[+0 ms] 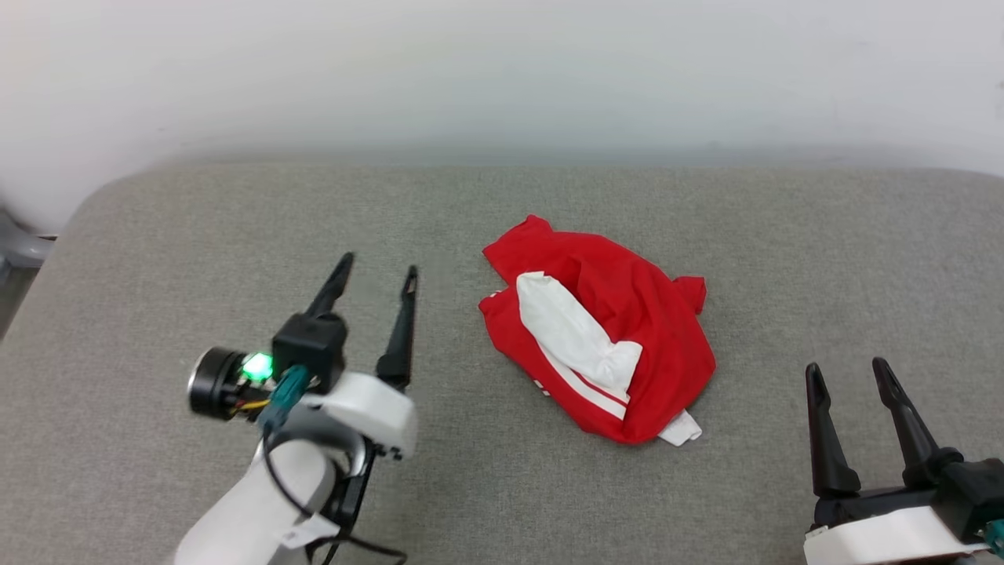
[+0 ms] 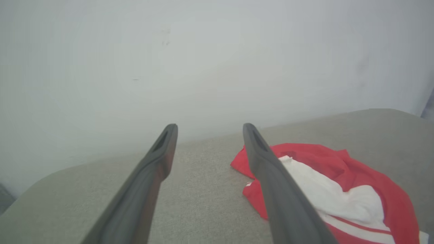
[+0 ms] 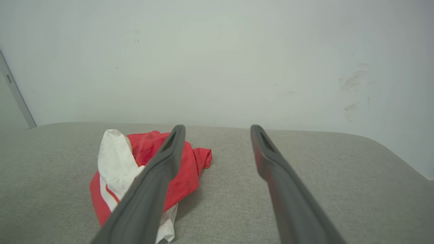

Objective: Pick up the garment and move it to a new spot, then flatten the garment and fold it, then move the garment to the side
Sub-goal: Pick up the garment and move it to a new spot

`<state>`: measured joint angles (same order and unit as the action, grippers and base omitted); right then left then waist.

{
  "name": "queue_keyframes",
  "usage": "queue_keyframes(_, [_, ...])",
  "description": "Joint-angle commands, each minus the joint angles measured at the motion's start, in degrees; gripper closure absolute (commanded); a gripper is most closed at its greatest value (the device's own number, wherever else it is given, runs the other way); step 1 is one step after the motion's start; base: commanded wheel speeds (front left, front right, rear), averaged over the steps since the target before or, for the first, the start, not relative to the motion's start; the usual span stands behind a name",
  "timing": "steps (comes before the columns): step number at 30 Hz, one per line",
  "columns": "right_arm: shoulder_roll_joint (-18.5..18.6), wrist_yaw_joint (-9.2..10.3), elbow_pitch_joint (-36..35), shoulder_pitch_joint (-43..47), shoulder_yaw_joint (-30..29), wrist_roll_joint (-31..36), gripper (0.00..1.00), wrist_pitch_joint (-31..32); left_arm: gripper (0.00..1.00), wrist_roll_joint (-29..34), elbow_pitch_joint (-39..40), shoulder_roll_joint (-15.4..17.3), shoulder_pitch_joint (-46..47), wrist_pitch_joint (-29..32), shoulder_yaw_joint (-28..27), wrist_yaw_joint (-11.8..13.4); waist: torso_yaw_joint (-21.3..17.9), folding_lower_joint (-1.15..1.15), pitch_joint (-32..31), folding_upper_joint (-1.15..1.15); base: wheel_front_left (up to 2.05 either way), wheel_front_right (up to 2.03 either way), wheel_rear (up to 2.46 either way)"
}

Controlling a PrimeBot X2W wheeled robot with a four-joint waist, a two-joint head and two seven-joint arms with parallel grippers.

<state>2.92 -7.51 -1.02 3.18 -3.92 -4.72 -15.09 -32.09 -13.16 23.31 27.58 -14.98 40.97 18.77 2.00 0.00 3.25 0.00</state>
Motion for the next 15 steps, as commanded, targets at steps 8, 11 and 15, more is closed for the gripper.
queue_keyframes(8, [-0.07, 0.04, 0.82, 1.63, 0.36, -1.88, 0.0, -0.12, 0.0, 8.1, 6.37, -1.95, -14.46, -0.3, -14.07, 0.74, 0.68, 0.0, -1.97, 0.0, 0.0, 0.0, 0.0])
queue_keyframes(11, [-0.07, 0.04, 1.01, 1.97, 0.43, -2.27, 0.0, -0.13, 0.0, 10.8, 7.7, -3.5, -18.58, -0.3, -18.07, 0.32, 0.54, 0.0, -2.41, 0.0, 0.0, 0.0, 0.0])
queue_keyframes(15, [-0.07, 0.04, 1.28, 2.58, 0.43, -2.78, 0.0, -0.12, 0.0, 13.84, 9.07, -5.7, -22.81, -0.29, -22.54, -1.56, 0.43, 0.0, -2.65, 0.0, 0.0, 0.0, 0.0])
